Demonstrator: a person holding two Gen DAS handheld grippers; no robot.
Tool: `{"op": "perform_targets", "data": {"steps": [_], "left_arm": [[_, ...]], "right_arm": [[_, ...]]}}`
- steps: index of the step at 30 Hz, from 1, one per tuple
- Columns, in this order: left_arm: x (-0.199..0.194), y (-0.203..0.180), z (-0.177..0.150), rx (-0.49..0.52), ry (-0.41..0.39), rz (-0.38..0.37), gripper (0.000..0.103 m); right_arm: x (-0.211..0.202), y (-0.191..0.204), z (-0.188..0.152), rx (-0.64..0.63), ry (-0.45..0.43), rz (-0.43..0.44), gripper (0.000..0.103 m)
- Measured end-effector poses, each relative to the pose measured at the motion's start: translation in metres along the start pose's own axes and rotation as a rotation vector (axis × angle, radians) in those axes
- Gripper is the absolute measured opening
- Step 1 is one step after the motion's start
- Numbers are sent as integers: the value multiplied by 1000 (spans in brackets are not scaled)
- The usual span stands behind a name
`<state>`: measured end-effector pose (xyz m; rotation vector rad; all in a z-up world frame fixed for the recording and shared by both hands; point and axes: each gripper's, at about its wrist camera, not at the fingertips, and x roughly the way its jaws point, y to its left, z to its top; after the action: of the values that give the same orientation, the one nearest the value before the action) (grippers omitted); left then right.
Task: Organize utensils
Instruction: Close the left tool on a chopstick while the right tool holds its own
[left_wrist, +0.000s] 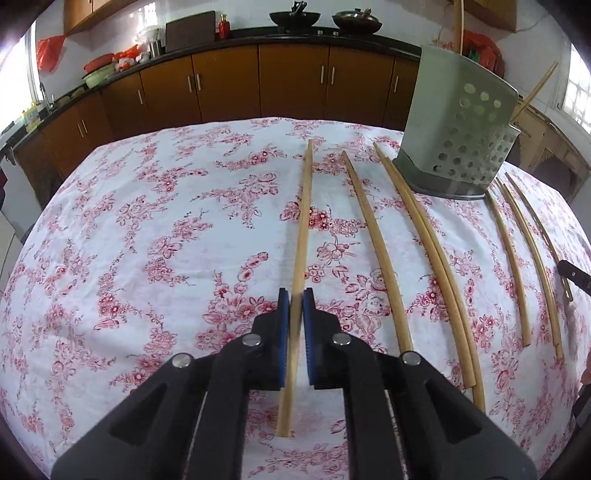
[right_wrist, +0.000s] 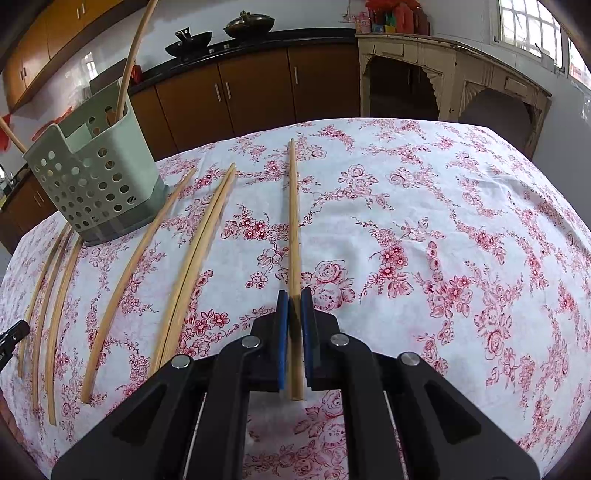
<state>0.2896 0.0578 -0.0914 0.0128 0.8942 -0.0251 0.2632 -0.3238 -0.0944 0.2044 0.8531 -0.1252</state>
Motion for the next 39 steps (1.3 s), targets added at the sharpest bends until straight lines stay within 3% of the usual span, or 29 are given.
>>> {"op": "perform_targets", "data": {"steps": [10, 17, 39], "left_arm": [[-2, 4, -3, -21, -1, -20, 11], [0, -6, -2, 17, 1, -8, 21], [0, -6, -2, 10, 1, -9, 19]], "right_arm": [[0, 2, 0, -10, 0, -12, 8], [1, 2, 1, -12, 0, -13, 8], [0, 0, 0, -1, 0, 3, 8]]}}
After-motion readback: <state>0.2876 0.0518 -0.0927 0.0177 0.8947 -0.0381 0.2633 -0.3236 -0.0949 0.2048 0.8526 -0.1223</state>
